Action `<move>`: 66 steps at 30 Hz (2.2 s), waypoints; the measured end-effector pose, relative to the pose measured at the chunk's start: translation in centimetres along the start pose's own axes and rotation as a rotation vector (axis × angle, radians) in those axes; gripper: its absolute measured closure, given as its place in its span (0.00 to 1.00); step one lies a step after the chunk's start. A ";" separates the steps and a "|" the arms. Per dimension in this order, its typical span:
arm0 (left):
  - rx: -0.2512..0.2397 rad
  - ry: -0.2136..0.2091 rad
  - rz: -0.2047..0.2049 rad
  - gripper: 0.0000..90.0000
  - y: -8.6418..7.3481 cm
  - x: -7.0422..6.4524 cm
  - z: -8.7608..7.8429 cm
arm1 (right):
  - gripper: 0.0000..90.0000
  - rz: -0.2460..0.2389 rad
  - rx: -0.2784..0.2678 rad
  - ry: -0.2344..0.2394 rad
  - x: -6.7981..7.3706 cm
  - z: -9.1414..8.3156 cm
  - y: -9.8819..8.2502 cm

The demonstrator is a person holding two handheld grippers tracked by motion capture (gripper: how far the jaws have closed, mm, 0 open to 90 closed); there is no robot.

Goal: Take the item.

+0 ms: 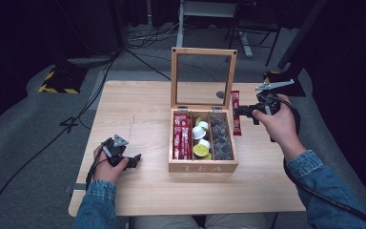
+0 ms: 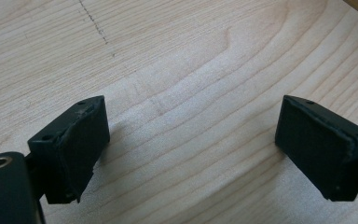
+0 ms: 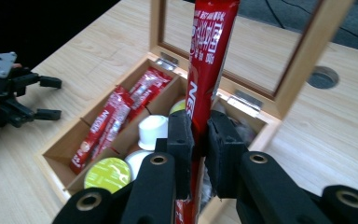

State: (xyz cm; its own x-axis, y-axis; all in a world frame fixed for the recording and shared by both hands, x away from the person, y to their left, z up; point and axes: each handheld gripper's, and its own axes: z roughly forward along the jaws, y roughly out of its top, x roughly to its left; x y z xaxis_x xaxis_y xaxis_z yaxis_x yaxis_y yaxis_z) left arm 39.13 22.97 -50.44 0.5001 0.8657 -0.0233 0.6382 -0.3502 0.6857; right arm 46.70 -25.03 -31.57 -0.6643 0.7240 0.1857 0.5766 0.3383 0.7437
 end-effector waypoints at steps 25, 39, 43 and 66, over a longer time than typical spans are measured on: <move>0.000 0.000 0.000 0.11 0.0 0.0 0.0 | 0.90 0.124 0.018 -0.136 -7.2 -0.2 -4.9; 0.000 0.000 -0.001 0.11 0.0 0.0 0.0 | 0.90 0.160 0.076 -0.187 -10.0 1.0 -7.4; 0.000 0.000 -0.001 0.11 0.0 0.0 0.0 | 0.90 0.189 0.103 -0.180 -10.5 1.5 -8.3; -0.002 0.000 -0.004 0.11 0.1 0.0 0.1 | 0.73 0.338 0.193 -0.202 -12.1 4.3 -12.6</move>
State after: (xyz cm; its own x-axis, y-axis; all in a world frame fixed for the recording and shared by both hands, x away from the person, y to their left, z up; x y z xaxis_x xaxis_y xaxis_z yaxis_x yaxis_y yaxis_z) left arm 39.29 22.94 -50.45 0.4973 0.8672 -0.0256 0.6387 -0.3460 0.6873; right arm 49.53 -35.50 -45.91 -0.3276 0.9100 0.2541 0.8365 0.1543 0.5258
